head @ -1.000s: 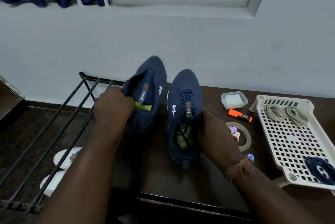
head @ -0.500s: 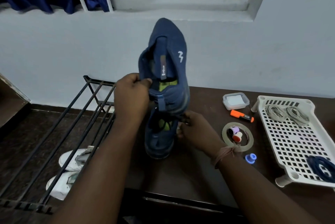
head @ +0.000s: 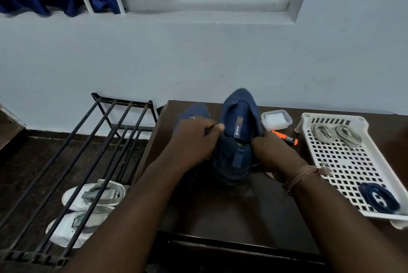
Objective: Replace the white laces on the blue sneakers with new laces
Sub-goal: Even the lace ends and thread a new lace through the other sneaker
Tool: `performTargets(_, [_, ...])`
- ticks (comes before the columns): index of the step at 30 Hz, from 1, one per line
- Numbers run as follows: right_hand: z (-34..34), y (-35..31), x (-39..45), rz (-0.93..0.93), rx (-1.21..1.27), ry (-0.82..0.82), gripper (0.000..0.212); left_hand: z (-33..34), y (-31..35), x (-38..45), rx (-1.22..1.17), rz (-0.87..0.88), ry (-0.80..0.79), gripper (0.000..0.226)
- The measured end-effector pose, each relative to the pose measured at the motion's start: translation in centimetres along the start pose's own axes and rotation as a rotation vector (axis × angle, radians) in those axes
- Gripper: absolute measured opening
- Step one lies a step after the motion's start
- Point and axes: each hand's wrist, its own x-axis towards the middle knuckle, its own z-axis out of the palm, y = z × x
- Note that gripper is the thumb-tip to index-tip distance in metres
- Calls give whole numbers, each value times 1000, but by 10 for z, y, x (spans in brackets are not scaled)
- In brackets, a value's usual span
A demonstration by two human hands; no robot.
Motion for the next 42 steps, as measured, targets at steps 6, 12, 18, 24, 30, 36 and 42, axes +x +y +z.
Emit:
performTargets(6, [3, 2, -18, 128, -35, 16, 27, -4, -38, -7, 229, -337, -413, 131])
performTargets(12, [13, 8, -22, 109, -148, -26, 21, 4, -48, 2, 276, -326, -387, 134])
performTargets(18, [13, 17, -25, 72, -286, 4, 7, -1, -65, 10, 289, -348, -242, 129])
performTargets(24, [1, 26, -30, 38, -150, 48, 38, 6, -48, 6, 379, -393, -190, 122])
performTargets(30, [-56, 51, -37, 82, -129, 340, 37, 38, 17, 4, 141, -1, 64, 70])
performTargets(36, [-104, 103, -60, 253, -386, 573, 10, 70, 61, -10, 39, 183, 23, 54])
performTargets(42, [-101, 135, -61, 410, -407, 610, 11, 79, 64, -3, 199, 72, 9, 52])
